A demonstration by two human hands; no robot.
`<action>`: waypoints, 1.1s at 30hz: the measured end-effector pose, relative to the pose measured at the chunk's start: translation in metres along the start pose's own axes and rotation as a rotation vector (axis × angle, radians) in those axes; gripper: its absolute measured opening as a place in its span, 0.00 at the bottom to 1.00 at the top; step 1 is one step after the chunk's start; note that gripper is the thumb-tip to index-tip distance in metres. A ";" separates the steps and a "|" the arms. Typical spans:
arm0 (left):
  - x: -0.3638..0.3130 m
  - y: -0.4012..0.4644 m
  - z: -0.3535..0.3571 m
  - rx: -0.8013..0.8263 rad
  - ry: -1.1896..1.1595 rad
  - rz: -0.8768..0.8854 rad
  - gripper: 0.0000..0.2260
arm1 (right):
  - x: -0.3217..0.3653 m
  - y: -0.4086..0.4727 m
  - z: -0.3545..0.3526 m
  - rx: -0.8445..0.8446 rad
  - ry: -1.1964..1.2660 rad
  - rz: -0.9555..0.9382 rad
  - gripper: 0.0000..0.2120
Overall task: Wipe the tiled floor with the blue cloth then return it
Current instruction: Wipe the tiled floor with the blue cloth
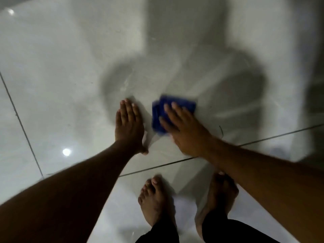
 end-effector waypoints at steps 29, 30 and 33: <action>-0.030 0.008 -0.005 0.001 0.013 0.089 0.81 | -0.123 -0.097 0.024 0.001 -0.103 -0.237 0.33; -0.031 0.011 -0.005 0.002 0.009 0.091 0.81 | -0.133 -0.076 0.020 -0.049 -0.085 0.008 0.33; -0.027 0.010 -0.006 -0.036 -0.048 0.051 0.83 | -0.093 0.016 -0.009 -0.174 0.081 0.539 0.31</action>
Point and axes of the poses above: each hand's wrist, its own y-axis towards the middle knuckle, its own z-axis out of the palm, x = y × z, the point moved 3 cm from there along y, towards the middle knuckle, and after that the axes turned 4 degrees about -y, right-handed, at the moved point
